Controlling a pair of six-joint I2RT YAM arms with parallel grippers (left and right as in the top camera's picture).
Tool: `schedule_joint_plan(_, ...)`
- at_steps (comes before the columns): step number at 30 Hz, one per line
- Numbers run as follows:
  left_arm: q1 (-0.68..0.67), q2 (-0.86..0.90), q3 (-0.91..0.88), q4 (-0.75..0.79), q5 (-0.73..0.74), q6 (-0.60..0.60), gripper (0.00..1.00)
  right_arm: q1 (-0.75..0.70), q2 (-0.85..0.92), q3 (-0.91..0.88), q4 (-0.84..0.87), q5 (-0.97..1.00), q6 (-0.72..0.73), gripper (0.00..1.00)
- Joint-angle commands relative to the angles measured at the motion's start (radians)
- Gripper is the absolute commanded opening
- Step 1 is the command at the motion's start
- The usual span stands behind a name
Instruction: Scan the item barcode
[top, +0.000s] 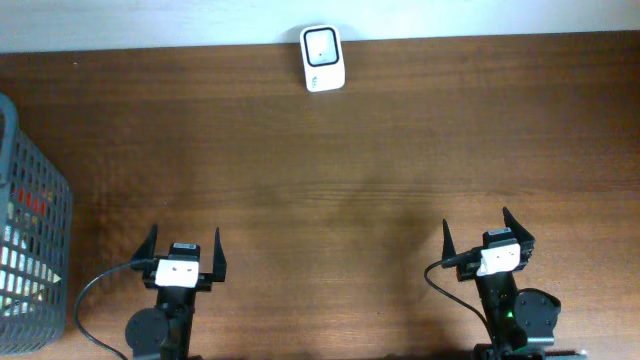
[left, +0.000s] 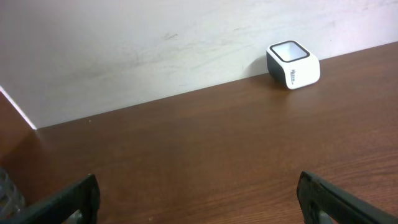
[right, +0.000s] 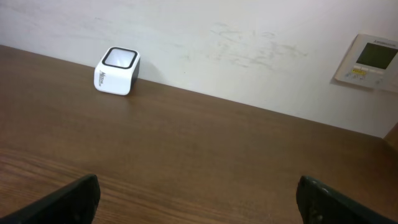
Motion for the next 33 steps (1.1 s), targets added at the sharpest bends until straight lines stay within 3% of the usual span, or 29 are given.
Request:
schedule_joint_plan(1,-0.005,-0.008,-0.005,-0.001,-0.003,0.005,0.99,-0.008,-0.004,-0.008,-0.004,0.016,0.007,0.99)
schedule_joint_plan(13,-0.005,-0.008,-0.001,0.007,-0.003,-0.022,0.99,-0.008,-0.004,-0.008,-0.003,0.016,0.007,0.99)
schedule_joint_plan(33,-0.005,0.037,0.164,-0.002,0.016,-0.022,0.99,-0.008,-0.004,-0.008,-0.004,0.017,0.007,0.99)
